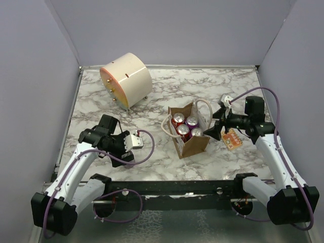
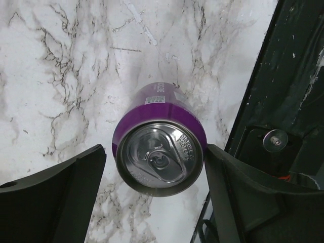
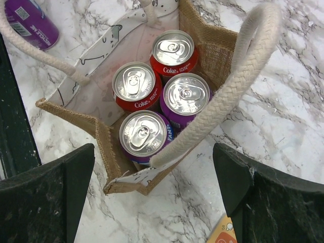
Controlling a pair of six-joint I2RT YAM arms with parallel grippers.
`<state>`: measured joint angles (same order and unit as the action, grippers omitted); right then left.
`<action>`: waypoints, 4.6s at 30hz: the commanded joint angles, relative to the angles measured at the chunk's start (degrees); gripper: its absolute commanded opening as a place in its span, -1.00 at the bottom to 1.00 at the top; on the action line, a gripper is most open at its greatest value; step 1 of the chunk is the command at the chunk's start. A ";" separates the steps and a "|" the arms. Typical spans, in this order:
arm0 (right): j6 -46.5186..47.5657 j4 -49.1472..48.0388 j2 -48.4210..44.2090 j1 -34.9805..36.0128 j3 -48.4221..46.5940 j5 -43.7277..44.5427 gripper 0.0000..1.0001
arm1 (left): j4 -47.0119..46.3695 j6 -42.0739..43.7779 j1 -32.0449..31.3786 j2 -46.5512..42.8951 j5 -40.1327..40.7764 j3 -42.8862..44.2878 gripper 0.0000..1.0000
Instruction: Place the beverage into the canvas bag
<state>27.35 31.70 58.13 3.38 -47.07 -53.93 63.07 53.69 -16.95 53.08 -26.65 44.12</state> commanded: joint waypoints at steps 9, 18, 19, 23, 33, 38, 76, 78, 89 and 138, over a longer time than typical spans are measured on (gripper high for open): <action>0.91 -0.94 -0.47 0.23 0.31 1.90 1.00 | -4.66 2.92 -0.12 1.72 -5.77 -0.53 0.28; 0.92 -0.77 -0.67 0.23 0.40 1.40 1.00 | -3.11 2.84 -0.28 2.52 -7.95 4.94 -0.51; 0.94 -0.74 -0.77 0.23 0.44 1.31 1.00 | -2.71 2.73 -0.29 2.47 -8.50 6.59 -0.66; 1.17 -0.56 -1.03 0.23 0.20 0.62 0.99 | -2.16 1.42 -0.28 2.55 -10.89 13.98 -1.00; 1.89 3.20 -4.13 0.23 -3.12 5.71 0.91 | -9.33 -12.81 -0.29 8.34 -13.80 36.49 -1.00; 5.66 11.77 -3.99 0.23 -9.82 6.78 0.80 | -16.27 -22.38 -0.65 13.20 -15.78 44.24 -1.00; 14.22 9.26 3.15 24.48 -4.09 16.91 0.34 | -30.09 -34.91 -11.39 32.13 -19.96 49.33 -1.00; 13.85 8.44 3.01 24.57 -3.32 17.10 0.27 | -30.13 -34.64 -11.59 32.05 -20.54 48.61 -1.00; 12.15 7.73 0.56 24.75 -1.56 16.19 -0.23 | -28.66 -32.55 -14.48 31.97 -25.03 45.77 -1.00; 13.17 12.33 -6.05 24.67 0.56 10.33 -0.98 | -30.09 -27.81 -26.98 42.28 -28.16 45.31 -1.00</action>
<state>41.71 44.56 53.71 27.70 -46.39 -39.51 35.90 25.30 -43.00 95.02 -52.36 86.48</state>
